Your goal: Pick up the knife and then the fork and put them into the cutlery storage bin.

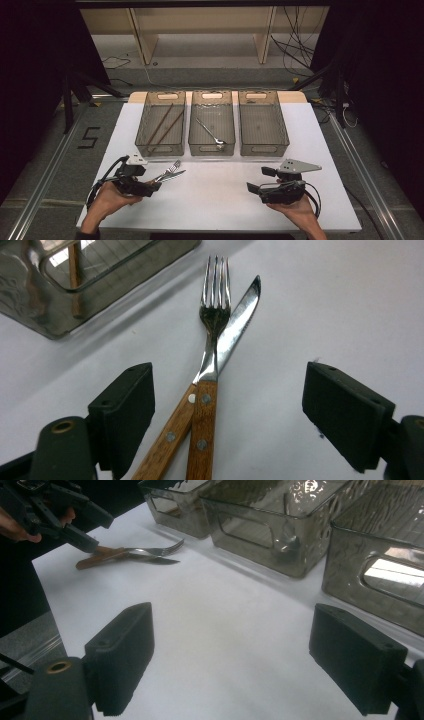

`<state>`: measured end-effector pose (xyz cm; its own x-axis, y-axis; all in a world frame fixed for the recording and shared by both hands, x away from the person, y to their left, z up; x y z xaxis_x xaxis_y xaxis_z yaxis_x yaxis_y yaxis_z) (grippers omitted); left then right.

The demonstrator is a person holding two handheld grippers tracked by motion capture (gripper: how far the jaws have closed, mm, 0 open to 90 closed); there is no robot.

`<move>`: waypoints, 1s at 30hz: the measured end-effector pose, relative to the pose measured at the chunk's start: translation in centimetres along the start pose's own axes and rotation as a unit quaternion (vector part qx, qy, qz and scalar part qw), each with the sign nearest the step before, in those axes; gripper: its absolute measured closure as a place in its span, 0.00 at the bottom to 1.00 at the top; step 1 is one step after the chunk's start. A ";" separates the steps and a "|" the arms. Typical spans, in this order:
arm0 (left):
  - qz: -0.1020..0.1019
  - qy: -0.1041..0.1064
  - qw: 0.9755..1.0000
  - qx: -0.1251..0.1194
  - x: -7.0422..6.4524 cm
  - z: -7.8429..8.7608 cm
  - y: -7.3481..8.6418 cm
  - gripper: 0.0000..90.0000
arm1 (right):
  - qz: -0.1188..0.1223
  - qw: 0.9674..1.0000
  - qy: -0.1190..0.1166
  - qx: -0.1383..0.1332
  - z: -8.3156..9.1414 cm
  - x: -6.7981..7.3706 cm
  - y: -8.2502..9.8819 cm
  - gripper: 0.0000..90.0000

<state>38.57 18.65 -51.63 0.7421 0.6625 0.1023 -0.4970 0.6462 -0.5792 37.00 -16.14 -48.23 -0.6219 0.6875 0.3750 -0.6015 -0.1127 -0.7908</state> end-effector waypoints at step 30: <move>-0.022 0.011 0.995 0.092 -0.2 -0.7 3.1 0.57 | -0.004 1.000 -0.002 0.014 0.1 -0.1 1.4 0.22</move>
<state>37.21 20.27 -54.06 0.7739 0.6244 0.1060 -0.5357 0.7346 -0.4164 36.18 -16.39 -49.33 -0.6192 0.6851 0.3837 -0.6205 -0.1274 -0.7738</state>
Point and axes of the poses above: each handheld gripper's, and its own axes: z roughly backward along the jaws, y roughly out of its underside, x roughly to its left, the point moved 9 cm from there along -z, roughly forward along the jaws, and after that the axes turned 12 degrees about -z, right-handed, at the moved point
